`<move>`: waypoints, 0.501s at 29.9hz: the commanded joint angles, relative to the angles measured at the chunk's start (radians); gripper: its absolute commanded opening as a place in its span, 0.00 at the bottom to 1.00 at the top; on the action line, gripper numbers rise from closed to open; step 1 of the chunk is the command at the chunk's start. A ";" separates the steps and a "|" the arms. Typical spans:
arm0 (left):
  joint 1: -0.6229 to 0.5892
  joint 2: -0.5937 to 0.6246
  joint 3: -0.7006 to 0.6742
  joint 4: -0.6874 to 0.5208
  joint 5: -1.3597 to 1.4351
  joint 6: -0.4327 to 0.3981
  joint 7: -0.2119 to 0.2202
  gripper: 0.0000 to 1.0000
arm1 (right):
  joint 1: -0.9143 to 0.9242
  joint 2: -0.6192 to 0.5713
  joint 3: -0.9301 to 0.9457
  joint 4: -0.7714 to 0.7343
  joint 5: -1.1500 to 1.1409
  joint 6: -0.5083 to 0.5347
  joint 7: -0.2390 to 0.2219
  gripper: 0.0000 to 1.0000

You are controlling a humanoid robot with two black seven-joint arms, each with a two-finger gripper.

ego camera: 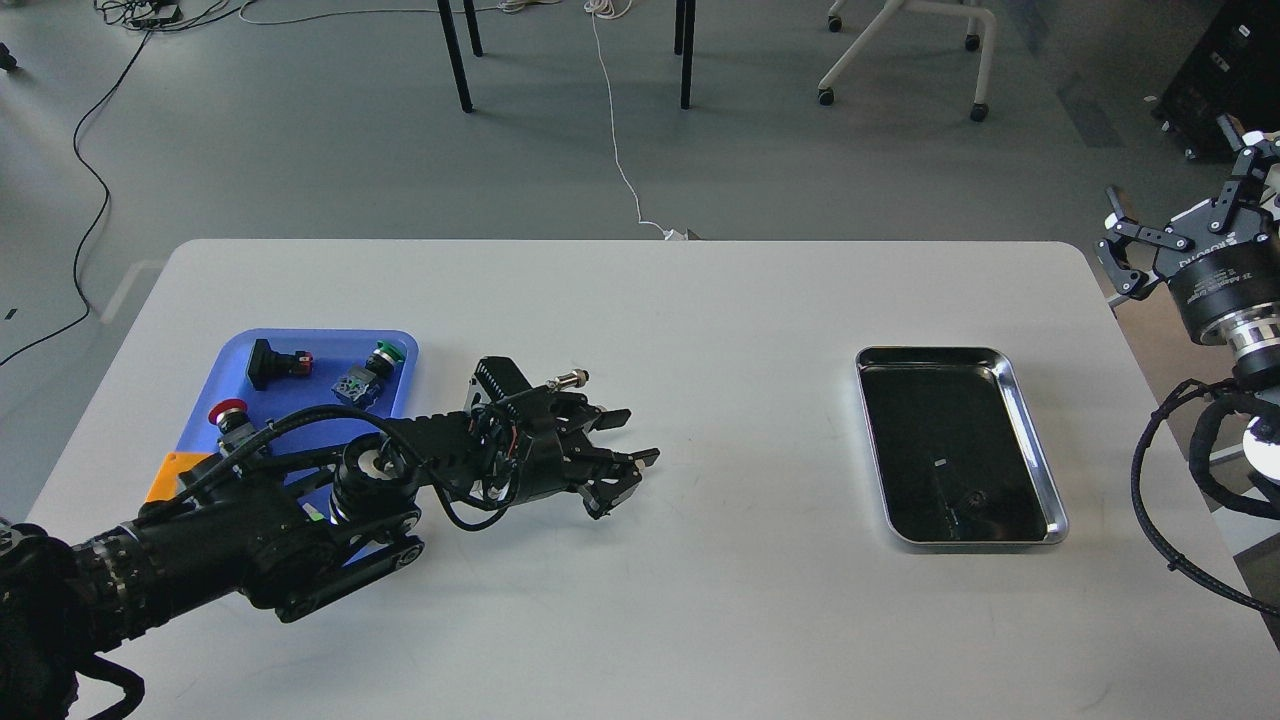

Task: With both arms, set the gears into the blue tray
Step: 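Grasp the black piece with the left gripper and lift it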

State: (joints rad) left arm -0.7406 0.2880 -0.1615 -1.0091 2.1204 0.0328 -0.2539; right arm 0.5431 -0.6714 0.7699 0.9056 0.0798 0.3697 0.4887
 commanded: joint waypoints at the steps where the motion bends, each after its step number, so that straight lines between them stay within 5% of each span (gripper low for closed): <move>1: 0.001 0.002 0.037 0.006 0.001 0.009 -0.005 0.54 | 0.000 -0.002 0.002 0.001 0.000 0.002 0.000 0.98; 10: 0.023 0.003 0.042 0.020 0.000 0.009 -0.001 0.51 | 0.000 0.000 0.011 0.003 0.000 0.002 0.000 0.98; 15: 0.024 0.008 0.042 0.029 -0.010 0.009 0.001 0.39 | 0.001 0.000 0.012 0.013 0.000 0.003 0.000 0.98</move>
State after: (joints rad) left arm -0.7183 0.2929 -0.1193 -0.9880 2.1185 0.0420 -0.2548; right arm 0.5431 -0.6727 0.7817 0.9093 0.0794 0.3724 0.4887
